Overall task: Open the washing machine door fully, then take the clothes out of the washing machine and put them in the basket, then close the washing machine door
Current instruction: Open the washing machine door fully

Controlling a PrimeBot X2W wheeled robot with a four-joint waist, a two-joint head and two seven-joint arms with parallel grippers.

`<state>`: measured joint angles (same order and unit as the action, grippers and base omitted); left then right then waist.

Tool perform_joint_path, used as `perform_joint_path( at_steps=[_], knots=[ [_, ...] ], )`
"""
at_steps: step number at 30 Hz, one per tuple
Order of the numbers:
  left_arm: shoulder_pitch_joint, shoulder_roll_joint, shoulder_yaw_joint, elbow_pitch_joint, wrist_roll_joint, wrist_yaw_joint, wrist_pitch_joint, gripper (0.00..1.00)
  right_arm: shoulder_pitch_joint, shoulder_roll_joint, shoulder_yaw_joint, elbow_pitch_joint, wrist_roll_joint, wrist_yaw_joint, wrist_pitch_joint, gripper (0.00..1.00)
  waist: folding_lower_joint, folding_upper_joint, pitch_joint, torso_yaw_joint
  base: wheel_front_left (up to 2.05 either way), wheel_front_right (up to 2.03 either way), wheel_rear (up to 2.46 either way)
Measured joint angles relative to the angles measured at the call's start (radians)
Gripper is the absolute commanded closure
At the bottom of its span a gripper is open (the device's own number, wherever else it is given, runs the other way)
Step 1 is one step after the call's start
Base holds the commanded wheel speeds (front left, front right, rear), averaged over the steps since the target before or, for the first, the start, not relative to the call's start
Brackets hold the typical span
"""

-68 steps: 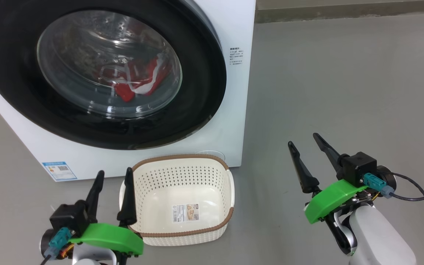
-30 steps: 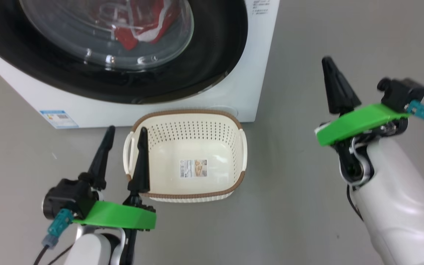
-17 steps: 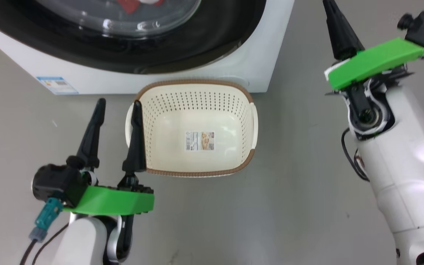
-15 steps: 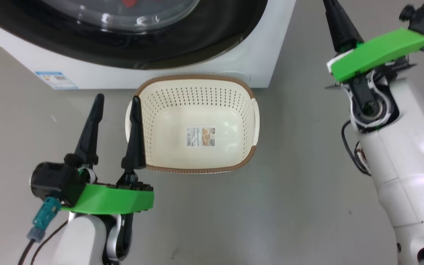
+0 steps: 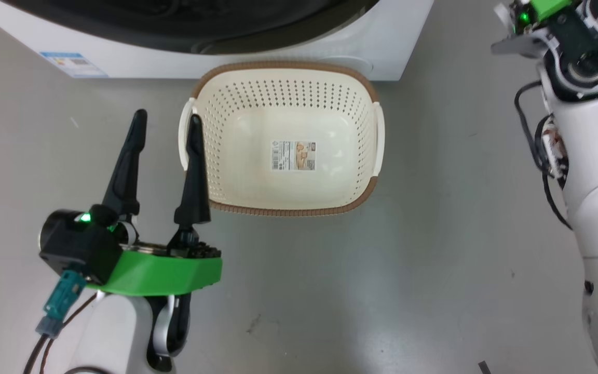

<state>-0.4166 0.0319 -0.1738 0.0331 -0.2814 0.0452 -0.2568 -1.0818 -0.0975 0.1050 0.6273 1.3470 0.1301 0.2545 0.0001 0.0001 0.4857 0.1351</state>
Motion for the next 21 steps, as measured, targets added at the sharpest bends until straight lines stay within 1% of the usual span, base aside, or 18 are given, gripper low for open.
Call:
perform_joint_path(
  at_steps=[2,6,11,21],
  knots=[
    [-0.005,0.0,-0.008,-0.005,0.0,0.0,0.0,0.0,-0.028,0.0,-0.008,0.014,0.041,0.0,0.04,1.0,0.0,0.0,0.015,0.005,0.0,0.0,0.0],
    [-0.025,0.0,-0.024,-0.011,0.0,0.004,0.0,0.0,-0.08,-0.001,-0.016,0.036,0.087,0.0,0.09,1.0,-0.0001,0.0,0.043,0.017,0.0,0.0,0.0],
    [-0.041,0.0,-0.035,-0.011,-0.001,0.008,0.0,0.0,-0.123,-0.002,-0.018,0.052,0.112,0.0,0.14,1.0,0.0,0.0,0.071,0.034,0.0,0.0,0.0],
    [-0.051,-0.001,-0.054,-0.011,-0.005,0.009,0.0,0.0,-0.227,-0.02,-0.021,0.115,0.141,0.0,0.172,1.0,0.0,0.0,0.119,0.071,0.0,0.0,0.0]
  ],
)
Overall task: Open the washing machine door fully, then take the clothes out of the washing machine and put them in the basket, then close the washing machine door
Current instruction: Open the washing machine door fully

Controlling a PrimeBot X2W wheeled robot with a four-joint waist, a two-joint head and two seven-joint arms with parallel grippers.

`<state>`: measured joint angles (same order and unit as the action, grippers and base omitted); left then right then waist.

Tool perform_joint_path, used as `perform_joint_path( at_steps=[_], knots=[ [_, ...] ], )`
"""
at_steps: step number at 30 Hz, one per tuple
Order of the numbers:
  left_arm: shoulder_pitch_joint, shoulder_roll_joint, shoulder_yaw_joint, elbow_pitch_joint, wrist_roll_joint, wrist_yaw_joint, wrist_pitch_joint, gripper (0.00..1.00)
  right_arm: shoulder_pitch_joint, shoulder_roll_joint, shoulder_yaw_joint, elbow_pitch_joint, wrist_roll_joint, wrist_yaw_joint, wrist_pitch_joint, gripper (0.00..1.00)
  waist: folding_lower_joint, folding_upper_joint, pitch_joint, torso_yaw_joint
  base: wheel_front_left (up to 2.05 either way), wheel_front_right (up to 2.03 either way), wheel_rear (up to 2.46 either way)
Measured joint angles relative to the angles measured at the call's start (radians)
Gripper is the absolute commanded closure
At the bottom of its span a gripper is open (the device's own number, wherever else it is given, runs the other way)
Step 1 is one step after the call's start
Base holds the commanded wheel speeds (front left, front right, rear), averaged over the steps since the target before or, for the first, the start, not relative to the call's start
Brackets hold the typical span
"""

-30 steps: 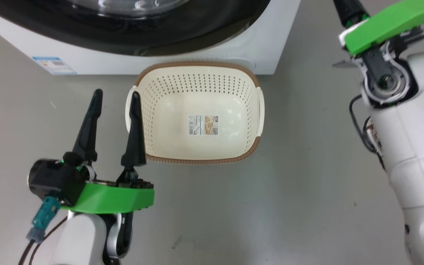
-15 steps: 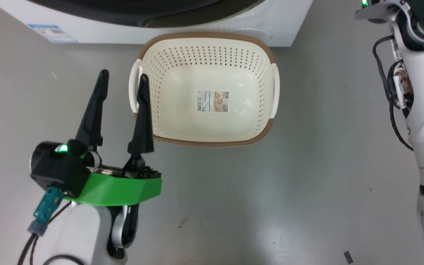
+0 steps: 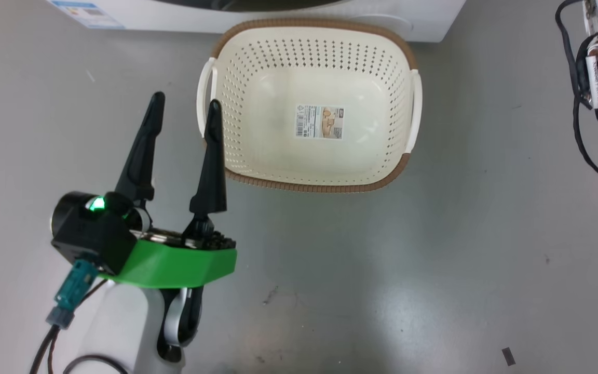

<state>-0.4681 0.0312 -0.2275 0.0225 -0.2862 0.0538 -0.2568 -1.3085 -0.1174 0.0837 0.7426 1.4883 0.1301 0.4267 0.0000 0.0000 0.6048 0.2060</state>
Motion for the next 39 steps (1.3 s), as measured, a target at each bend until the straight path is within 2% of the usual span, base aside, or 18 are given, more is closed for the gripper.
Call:
perform_joint_path(
  at_steps=[7,17,39],
  knots=[
    [-0.013,0.0,-0.002,0.0,-0.007,0.0,0.0,0.0,-0.033,-0.006,0.016,0.023,0.001,0.0,0.044,1.0,0.0,0.0,0.023,0.011,0.0,0.0,0.0],
    [-0.028,0.0,-0.004,0.019,-0.023,0.004,0.0,0.0,-0.047,-0.004,0.044,0.026,0.052,-0.006,0.139,1.0,0.0,0.0,0.017,-0.01,0.0,0.0,0.0],
    [-0.017,0.0,0.033,0.068,-0.012,0.004,0.0,0.0,0.053,0.029,0.104,0.019,0.09,-0.006,0.147,1.0,0.0,0.0,-0.09,-0.045,0.0,0.0,0.0]
  ],
)
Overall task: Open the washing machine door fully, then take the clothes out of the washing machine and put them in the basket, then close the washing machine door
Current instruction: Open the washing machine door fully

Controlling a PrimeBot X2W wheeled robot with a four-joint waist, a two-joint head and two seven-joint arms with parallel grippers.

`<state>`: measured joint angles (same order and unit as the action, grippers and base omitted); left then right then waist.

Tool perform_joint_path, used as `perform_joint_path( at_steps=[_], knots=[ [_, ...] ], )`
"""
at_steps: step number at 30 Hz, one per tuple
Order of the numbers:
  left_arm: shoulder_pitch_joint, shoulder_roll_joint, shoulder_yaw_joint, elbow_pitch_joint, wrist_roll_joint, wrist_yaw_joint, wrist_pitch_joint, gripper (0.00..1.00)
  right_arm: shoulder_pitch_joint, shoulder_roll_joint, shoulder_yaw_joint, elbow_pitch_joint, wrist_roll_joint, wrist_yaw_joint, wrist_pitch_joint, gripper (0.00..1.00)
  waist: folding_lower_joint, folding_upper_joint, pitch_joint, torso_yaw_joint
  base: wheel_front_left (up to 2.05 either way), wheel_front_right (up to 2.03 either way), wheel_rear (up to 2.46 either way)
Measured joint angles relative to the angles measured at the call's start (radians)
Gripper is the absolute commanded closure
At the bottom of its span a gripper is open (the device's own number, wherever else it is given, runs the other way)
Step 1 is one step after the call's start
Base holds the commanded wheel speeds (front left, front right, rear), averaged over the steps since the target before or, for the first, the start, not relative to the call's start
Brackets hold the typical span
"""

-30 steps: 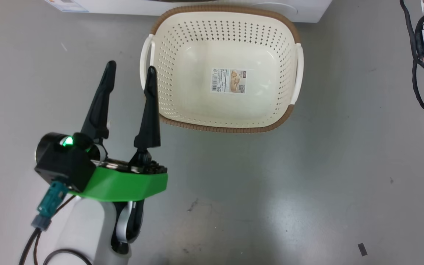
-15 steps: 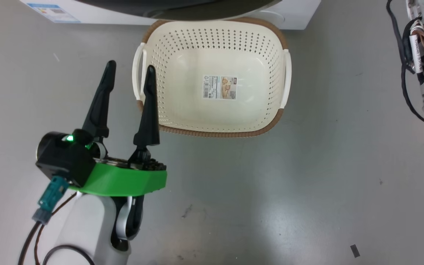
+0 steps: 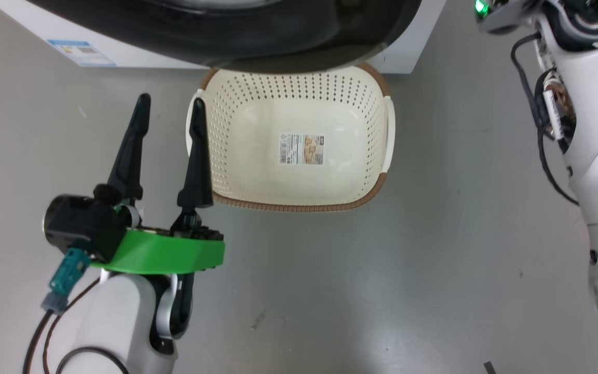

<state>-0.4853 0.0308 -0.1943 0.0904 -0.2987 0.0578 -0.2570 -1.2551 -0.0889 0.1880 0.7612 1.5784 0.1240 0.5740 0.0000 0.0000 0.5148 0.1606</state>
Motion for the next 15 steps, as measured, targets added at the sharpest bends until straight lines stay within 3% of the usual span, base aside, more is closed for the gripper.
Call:
perform_joint_path(
  at_steps=[15],
  knots=[
    [0.05,0.0,0.02,0.051,0.0,0.001,0.0,0.0,0.109,0.006,0.082,0.004,0.065,0.0,0.003,1.0,0.0,0.0,-0.09,-0.026,0.0,0.0,0.0]
  ],
)
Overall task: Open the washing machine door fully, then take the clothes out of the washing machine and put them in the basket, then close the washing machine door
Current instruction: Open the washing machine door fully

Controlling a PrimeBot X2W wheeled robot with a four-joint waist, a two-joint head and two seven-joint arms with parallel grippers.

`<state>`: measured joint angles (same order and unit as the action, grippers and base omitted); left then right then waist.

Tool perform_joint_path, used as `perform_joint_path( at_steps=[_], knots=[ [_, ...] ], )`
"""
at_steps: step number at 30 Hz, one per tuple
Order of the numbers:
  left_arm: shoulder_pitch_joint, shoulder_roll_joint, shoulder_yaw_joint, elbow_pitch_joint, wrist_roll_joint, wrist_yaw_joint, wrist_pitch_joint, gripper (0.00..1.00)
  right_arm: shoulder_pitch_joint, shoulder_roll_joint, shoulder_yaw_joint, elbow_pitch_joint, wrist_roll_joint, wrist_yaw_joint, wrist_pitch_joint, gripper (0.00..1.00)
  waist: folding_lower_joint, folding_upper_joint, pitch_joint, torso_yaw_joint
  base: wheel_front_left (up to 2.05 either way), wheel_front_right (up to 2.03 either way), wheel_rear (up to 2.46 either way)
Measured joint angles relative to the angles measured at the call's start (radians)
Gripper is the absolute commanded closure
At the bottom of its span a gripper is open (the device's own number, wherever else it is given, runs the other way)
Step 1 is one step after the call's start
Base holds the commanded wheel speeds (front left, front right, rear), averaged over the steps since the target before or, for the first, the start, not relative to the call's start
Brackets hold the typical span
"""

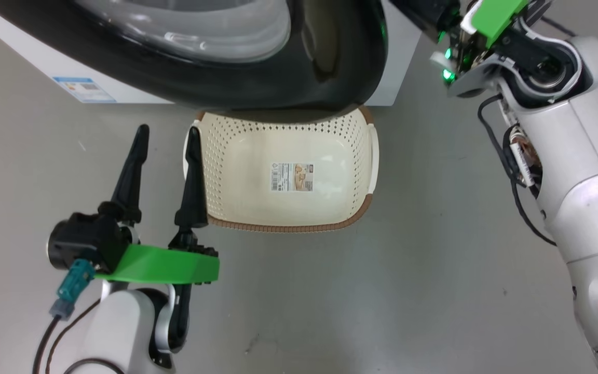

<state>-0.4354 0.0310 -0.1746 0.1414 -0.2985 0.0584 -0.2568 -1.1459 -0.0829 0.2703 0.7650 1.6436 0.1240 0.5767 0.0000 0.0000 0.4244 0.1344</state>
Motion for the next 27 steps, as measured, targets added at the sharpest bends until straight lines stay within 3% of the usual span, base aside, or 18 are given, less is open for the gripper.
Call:
perform_joint_path(
  at_steps=[27],
  knots=[
    [0.072,0.001,0.024,0.044,-0.001,0.0,0.0,0.0,0.122,0.007,0.171,-0.028,0.09,0.0,-0.043,1.0,0.0,0.0,-0.099,-0.017,0.0,0.0,0.0]
  ],
)
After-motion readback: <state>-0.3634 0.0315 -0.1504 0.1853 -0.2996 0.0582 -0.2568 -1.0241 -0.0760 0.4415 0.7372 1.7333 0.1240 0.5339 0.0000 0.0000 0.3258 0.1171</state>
